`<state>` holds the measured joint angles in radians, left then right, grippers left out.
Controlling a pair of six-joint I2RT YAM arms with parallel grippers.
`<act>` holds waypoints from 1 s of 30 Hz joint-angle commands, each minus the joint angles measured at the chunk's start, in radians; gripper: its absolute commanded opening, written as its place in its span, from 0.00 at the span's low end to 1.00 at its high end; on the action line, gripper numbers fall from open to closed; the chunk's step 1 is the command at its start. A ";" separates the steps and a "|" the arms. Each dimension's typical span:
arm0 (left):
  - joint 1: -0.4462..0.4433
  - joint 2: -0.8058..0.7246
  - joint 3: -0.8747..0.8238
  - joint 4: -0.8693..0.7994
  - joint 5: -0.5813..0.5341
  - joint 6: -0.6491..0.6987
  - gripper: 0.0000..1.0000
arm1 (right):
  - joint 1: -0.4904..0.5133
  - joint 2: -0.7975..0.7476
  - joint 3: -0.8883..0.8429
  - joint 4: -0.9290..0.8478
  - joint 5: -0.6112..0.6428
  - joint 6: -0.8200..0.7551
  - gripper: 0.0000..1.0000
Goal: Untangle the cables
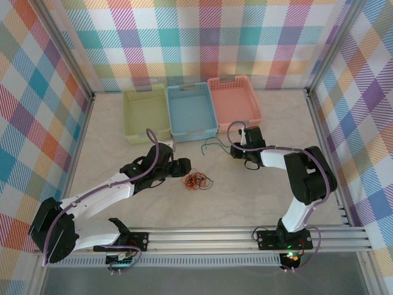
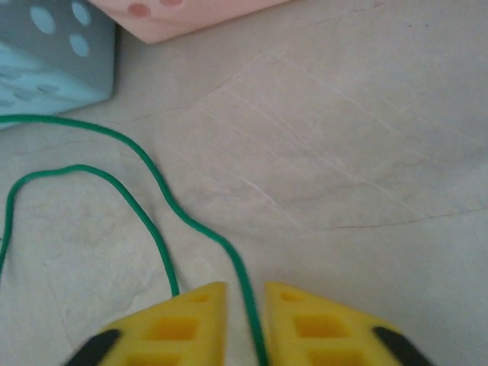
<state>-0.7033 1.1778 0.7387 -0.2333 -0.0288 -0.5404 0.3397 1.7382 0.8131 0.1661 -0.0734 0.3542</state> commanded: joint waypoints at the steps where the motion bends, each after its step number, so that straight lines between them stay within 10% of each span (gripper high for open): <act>1: 0.005 -0.032 -0.018 0.020 -0.012 0.020 0.72 | -0.001 -0.033 -0.026 0.062 -0.041 -0.026 0.10; 17: 0.005 -0.223 -0.054 0.104 0.060 0.104 0.72 | 0.117 -0.440 -0.357 0.558 -0.194 -0.090 0.00; 30: 0.005 -0.157 0.133 -0.093 0.131 0.139 0.74 | 0.211 -0.427 -0.436 0.738 -0.249 -0.175 0.00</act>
<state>-0.7033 0.9802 0.8516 -0.2722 0.0666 -0.4355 0.5430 1.3006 0.3756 0.8192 -0.2699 0.2157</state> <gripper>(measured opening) 0.742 0.068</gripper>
